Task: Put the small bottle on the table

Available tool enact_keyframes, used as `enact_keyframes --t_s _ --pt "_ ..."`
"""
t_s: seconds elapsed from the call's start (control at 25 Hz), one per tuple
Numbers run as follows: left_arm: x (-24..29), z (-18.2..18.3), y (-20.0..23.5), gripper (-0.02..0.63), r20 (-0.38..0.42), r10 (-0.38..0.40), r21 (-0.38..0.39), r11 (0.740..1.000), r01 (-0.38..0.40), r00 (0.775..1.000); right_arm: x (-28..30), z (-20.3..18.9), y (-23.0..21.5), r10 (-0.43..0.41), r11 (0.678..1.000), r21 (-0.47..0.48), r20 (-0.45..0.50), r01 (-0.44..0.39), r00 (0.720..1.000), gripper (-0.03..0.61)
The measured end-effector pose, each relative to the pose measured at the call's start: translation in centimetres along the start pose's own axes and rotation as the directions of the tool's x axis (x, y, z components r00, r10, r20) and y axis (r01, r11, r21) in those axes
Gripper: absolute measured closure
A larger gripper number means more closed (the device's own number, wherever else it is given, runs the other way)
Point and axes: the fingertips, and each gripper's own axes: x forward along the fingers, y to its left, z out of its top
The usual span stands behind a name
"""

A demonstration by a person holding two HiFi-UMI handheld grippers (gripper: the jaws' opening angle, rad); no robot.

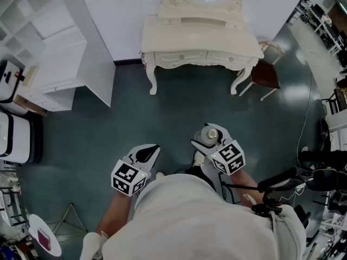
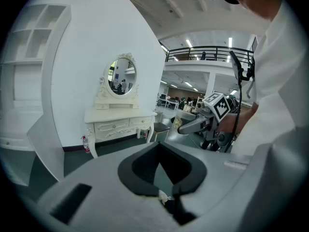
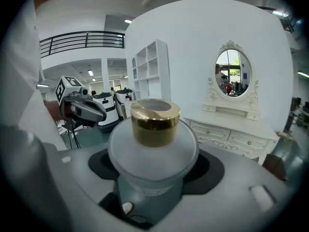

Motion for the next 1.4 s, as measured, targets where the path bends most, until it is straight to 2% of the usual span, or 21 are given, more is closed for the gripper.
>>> enact_keyframes --t_s 0.32,0.52,0.8,1.08,1.24,1.4 --pt "-5.1 -3.3 2.2 0.611 -0.026 -0.031 0.024 0.999 0.031 0.999 2.3 -0.3 6.0 -0.033 0.999 0.036 -0.004 0.033 0.999 0.241" --pt "-4.3 -3.7 2.5 0.611 -0.025 -0.071 0.021 0.997 0.071 0.997 1.6 -1.6 6.0 -0.069 0.995 0.069 -0.038 0.071 0.997 0.24" --pt "0.4 0.3 4.2 0.611 -0.03 -0.122 0.057 0.991 0.123 0.992 3.1 0.2 0.4 -0.116 0.991 0.059 -0.033 0.118 0.993 0.241" --pt "5.8 6.4 8.6 0.611 -0.057 -0.106 0.138 0.984 0.113 0.993 6.5 3.8 -7.4 -0.131 0.99 0.046 0.014 0.13 0.991 0.241" --pt "9.3 10.3 9.8 0.611 -0.052 -0.1 0.149 0.983 0.107 0.994 7.0 5.7 -12.2 -0.144 0.989 0.018 0.029 0.144 0.989 0.241" --pt "12.9 12.4 10.3 0.611 -0.061 -0.117 0.155 0.98 0.125 0.991 7.3 6.0 -16.5 -0.172 0.985 0.023 0.032 0.171 0.985 0.241"
